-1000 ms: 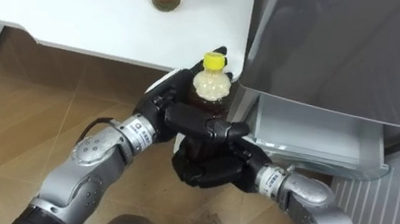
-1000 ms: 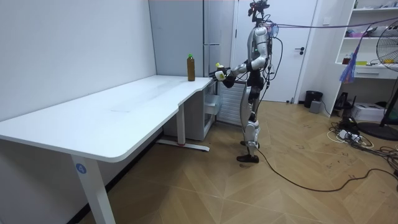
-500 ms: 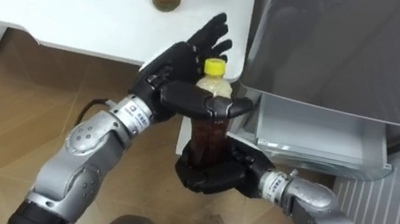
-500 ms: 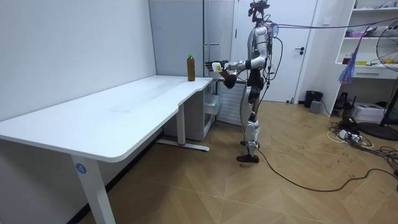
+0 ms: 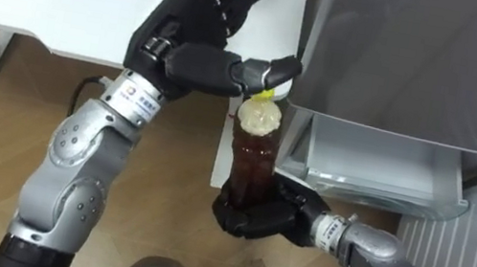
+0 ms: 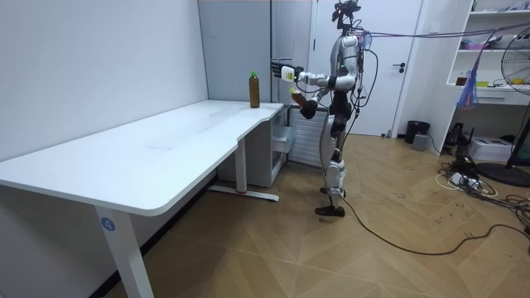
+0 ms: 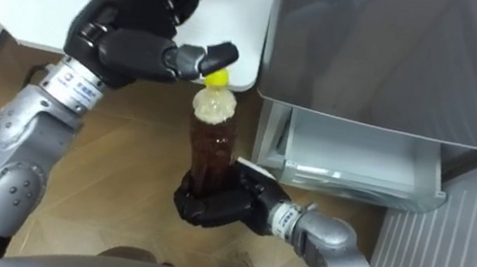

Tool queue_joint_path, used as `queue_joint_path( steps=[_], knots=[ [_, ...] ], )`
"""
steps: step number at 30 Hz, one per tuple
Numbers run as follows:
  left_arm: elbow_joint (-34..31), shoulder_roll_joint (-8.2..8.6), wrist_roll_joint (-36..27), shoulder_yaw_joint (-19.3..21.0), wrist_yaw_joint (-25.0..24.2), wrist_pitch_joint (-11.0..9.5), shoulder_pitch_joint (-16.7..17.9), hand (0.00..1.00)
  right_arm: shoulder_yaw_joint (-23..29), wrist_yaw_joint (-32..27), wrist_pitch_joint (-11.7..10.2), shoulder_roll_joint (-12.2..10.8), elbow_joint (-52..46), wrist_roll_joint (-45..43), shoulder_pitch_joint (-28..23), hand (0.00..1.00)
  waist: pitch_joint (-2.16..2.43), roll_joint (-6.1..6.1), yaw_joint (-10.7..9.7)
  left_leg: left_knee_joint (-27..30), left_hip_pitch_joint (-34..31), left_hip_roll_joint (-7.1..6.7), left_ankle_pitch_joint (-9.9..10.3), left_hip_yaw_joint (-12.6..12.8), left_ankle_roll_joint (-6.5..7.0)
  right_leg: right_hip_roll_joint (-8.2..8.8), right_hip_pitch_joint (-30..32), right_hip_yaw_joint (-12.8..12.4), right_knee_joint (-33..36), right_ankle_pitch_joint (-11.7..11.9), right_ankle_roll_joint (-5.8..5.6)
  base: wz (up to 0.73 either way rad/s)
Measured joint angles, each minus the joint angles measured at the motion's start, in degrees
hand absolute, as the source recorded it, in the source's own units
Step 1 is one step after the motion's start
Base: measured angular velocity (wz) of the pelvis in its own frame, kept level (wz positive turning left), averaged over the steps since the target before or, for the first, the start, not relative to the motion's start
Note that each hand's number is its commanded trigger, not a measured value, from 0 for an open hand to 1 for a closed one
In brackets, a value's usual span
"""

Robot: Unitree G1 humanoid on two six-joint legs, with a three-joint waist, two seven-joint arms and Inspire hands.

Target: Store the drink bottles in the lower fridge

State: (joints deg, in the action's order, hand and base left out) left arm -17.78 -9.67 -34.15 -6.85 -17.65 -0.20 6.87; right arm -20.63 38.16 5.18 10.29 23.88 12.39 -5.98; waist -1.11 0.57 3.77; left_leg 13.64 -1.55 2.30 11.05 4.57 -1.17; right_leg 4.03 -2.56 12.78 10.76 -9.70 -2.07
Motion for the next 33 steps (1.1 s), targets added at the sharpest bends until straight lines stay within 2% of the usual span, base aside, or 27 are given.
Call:
queue_joint_path(
  steps=[5, 10, 19, 24, 28, 33],
  knots=[
    [-1.23, -0.06, 0.00, 1.53, 1.49, -1.76, -0.31, 0.00, 1.15, 0.15, -0.02, 0.70, -0.06, -3.98, -0.29, 1.00, 0.69, -0.81, 0.89, -0.04, 0.54, 0.00, 0.00, -0.06, 0.00, 0.00, -0.43, 0.00, -0.02, 0.00, 0.00, 0.00],
    [-1.25, 0.02, 0.43, 3.07, 3.78, -3.78, -0.32, 0.00, 3.99, 0.12, -0.12, 0.73, -0.06, -4.04, -1.50, 1.00, 0.61, -1.14, 1.53, -0.86, 2.24, -0.02, 0.00, -0.12, 0.00, -0.02, -1.79, 0.09, -0.12, 0.00, 0.00, -0.01],
    [-3.42, 0.14, 1.23, 11.85, 10.76, -5.29, -0.26, 0.00, 8.06, 0.36, -0.15, 0.67, -0.05, -4.54, -3.05, 1.00, 0.48, -1.19, 1.86, -1.24, 2.48, -0.06, 0.01, -0.67, -0.02, -0.15, -1.63, 0.09, -0.14, 0.00, 0.00, -0.02],
    [-4.93, 0.18, 1.19, 14.01, 15.20, -7.88, 0.11, 0.00, 8.78, 0.50, -0.15, 0.67, -0.05, -6.00, -3.85, 1.00, 0.37, -1.37, 3.86, -1.66, 2.80, -0.13, 0.01, -1.43, -0.02, -0.16, -1.67, 0.41, -0.16, 0.00, 0.00, -0.02],
    [-4.69, 0.62, 1.22, 14.68, 18.51, -7.98, 1.28, 0.00, 9.00, 0.46, -0.18, 0.59, -0.07, -6.01, -4.49, 1.00, 0.28, -1.37, 5.15, -2.04, 3.93, -0.20, 0.00, -1.42, -0.02, -0.14, -2.57, 0.64, -0.17, -0.02, -0.03, 0.00],
    [-3.13, 1.36, 3.38, 18.98, 24.98, -8.57, 2.33, 0.00, 9.13, -0.18, -0.21, 0.53, -0.07, -6.67, -4.61, 1.00, 0.23, -1.39, 6.09, -2.27, 4.35, -0.31, 0.00, -1.76, -0.02, -0.13, -3.10, 0.68, -0.37, -0.11, -0.18, 0.03]
  ],
)
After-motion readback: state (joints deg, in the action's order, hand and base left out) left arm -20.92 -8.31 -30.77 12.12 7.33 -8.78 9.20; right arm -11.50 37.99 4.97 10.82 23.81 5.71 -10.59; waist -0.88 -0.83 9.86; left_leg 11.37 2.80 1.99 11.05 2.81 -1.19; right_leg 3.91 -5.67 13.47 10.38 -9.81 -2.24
